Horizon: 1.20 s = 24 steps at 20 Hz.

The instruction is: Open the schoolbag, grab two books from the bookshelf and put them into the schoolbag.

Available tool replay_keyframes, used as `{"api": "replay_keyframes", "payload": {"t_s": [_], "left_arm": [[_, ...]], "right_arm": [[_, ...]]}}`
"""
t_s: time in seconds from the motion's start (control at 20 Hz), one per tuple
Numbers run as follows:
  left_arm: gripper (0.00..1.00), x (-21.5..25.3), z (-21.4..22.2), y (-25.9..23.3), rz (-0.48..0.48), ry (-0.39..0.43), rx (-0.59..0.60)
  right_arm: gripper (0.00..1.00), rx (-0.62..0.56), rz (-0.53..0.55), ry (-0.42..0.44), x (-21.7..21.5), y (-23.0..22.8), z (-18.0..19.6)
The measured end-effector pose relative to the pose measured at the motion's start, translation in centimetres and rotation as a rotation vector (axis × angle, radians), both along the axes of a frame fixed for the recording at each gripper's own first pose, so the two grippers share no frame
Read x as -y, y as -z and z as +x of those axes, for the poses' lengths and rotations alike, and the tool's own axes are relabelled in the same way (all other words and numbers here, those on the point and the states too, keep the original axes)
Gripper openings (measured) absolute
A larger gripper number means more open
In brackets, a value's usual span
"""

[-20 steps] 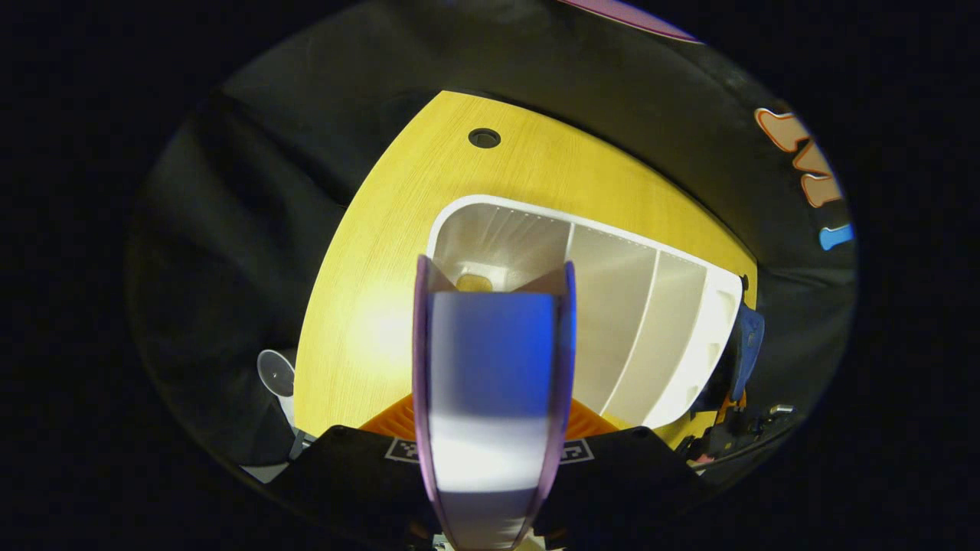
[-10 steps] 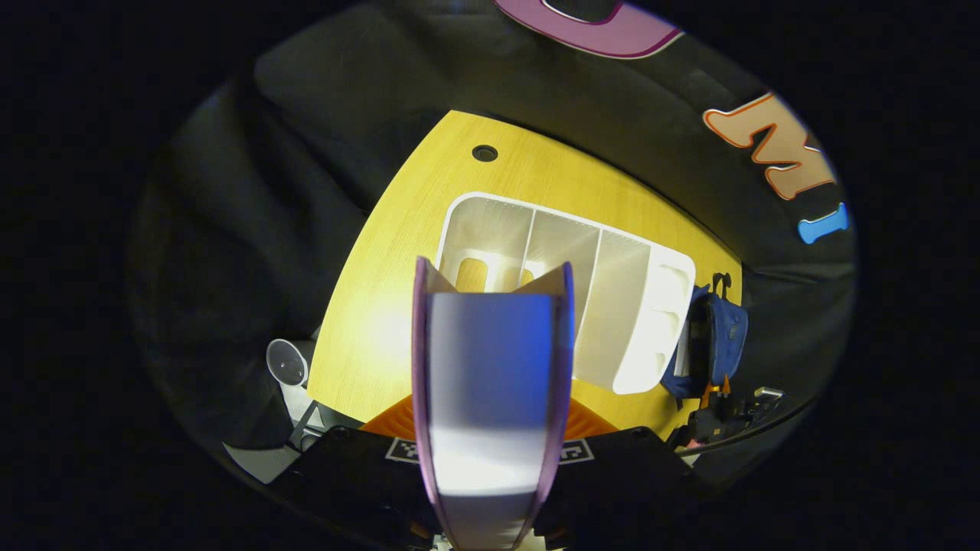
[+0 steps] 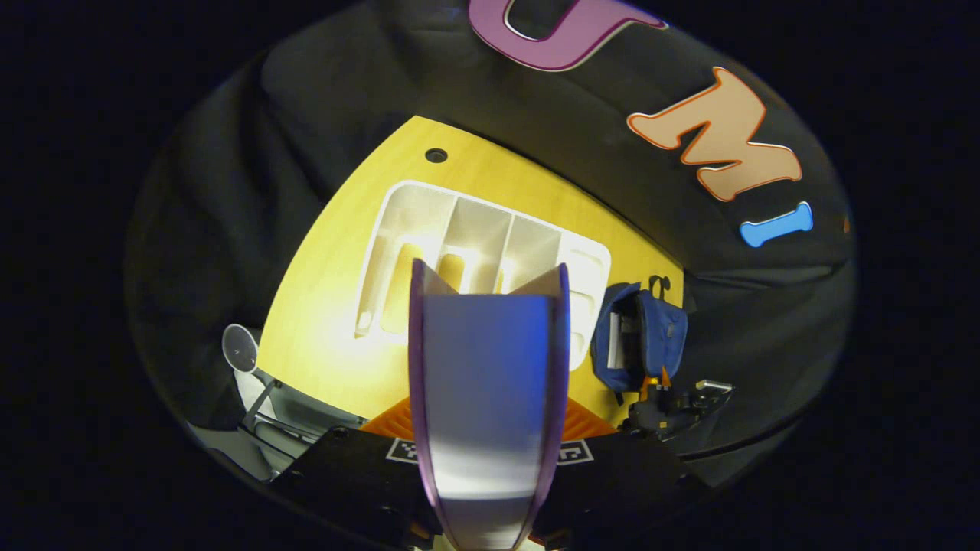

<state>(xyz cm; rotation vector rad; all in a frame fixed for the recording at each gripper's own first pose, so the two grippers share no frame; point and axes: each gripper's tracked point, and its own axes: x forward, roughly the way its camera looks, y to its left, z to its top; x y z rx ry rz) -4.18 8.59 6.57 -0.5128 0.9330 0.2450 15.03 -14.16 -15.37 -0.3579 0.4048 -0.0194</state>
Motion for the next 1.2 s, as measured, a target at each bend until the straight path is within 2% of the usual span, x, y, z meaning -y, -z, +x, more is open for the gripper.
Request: {"api": "replay_keyframes", "payload": {"t_s": [0.25,0.5,0.8,1.2], "left_arm": [[0.42,6.2,2.8,0.6,-0.044,0.098,0.067],[0.42,13.7,8.1,2.4,-0.159,0.195,0.129],[0.41,20.0,14.9,6.5,-0.213,0.26,0.167],[0.41,27.1,22.2,12.8,-0.307,0.293,0.224]], "right_arm": [[0.05,0.015,0.068,-0.006,0.4,-0.9,0.3],[0.05,0.045,0.16,-0.013,0.8,-2.3,1.0],[0.05,0.063,0.243,-0.021,1.7,-3.5,1.6],[0.03,0.083,0.332,-0.019,3.5,-4.8,1.7]]}}
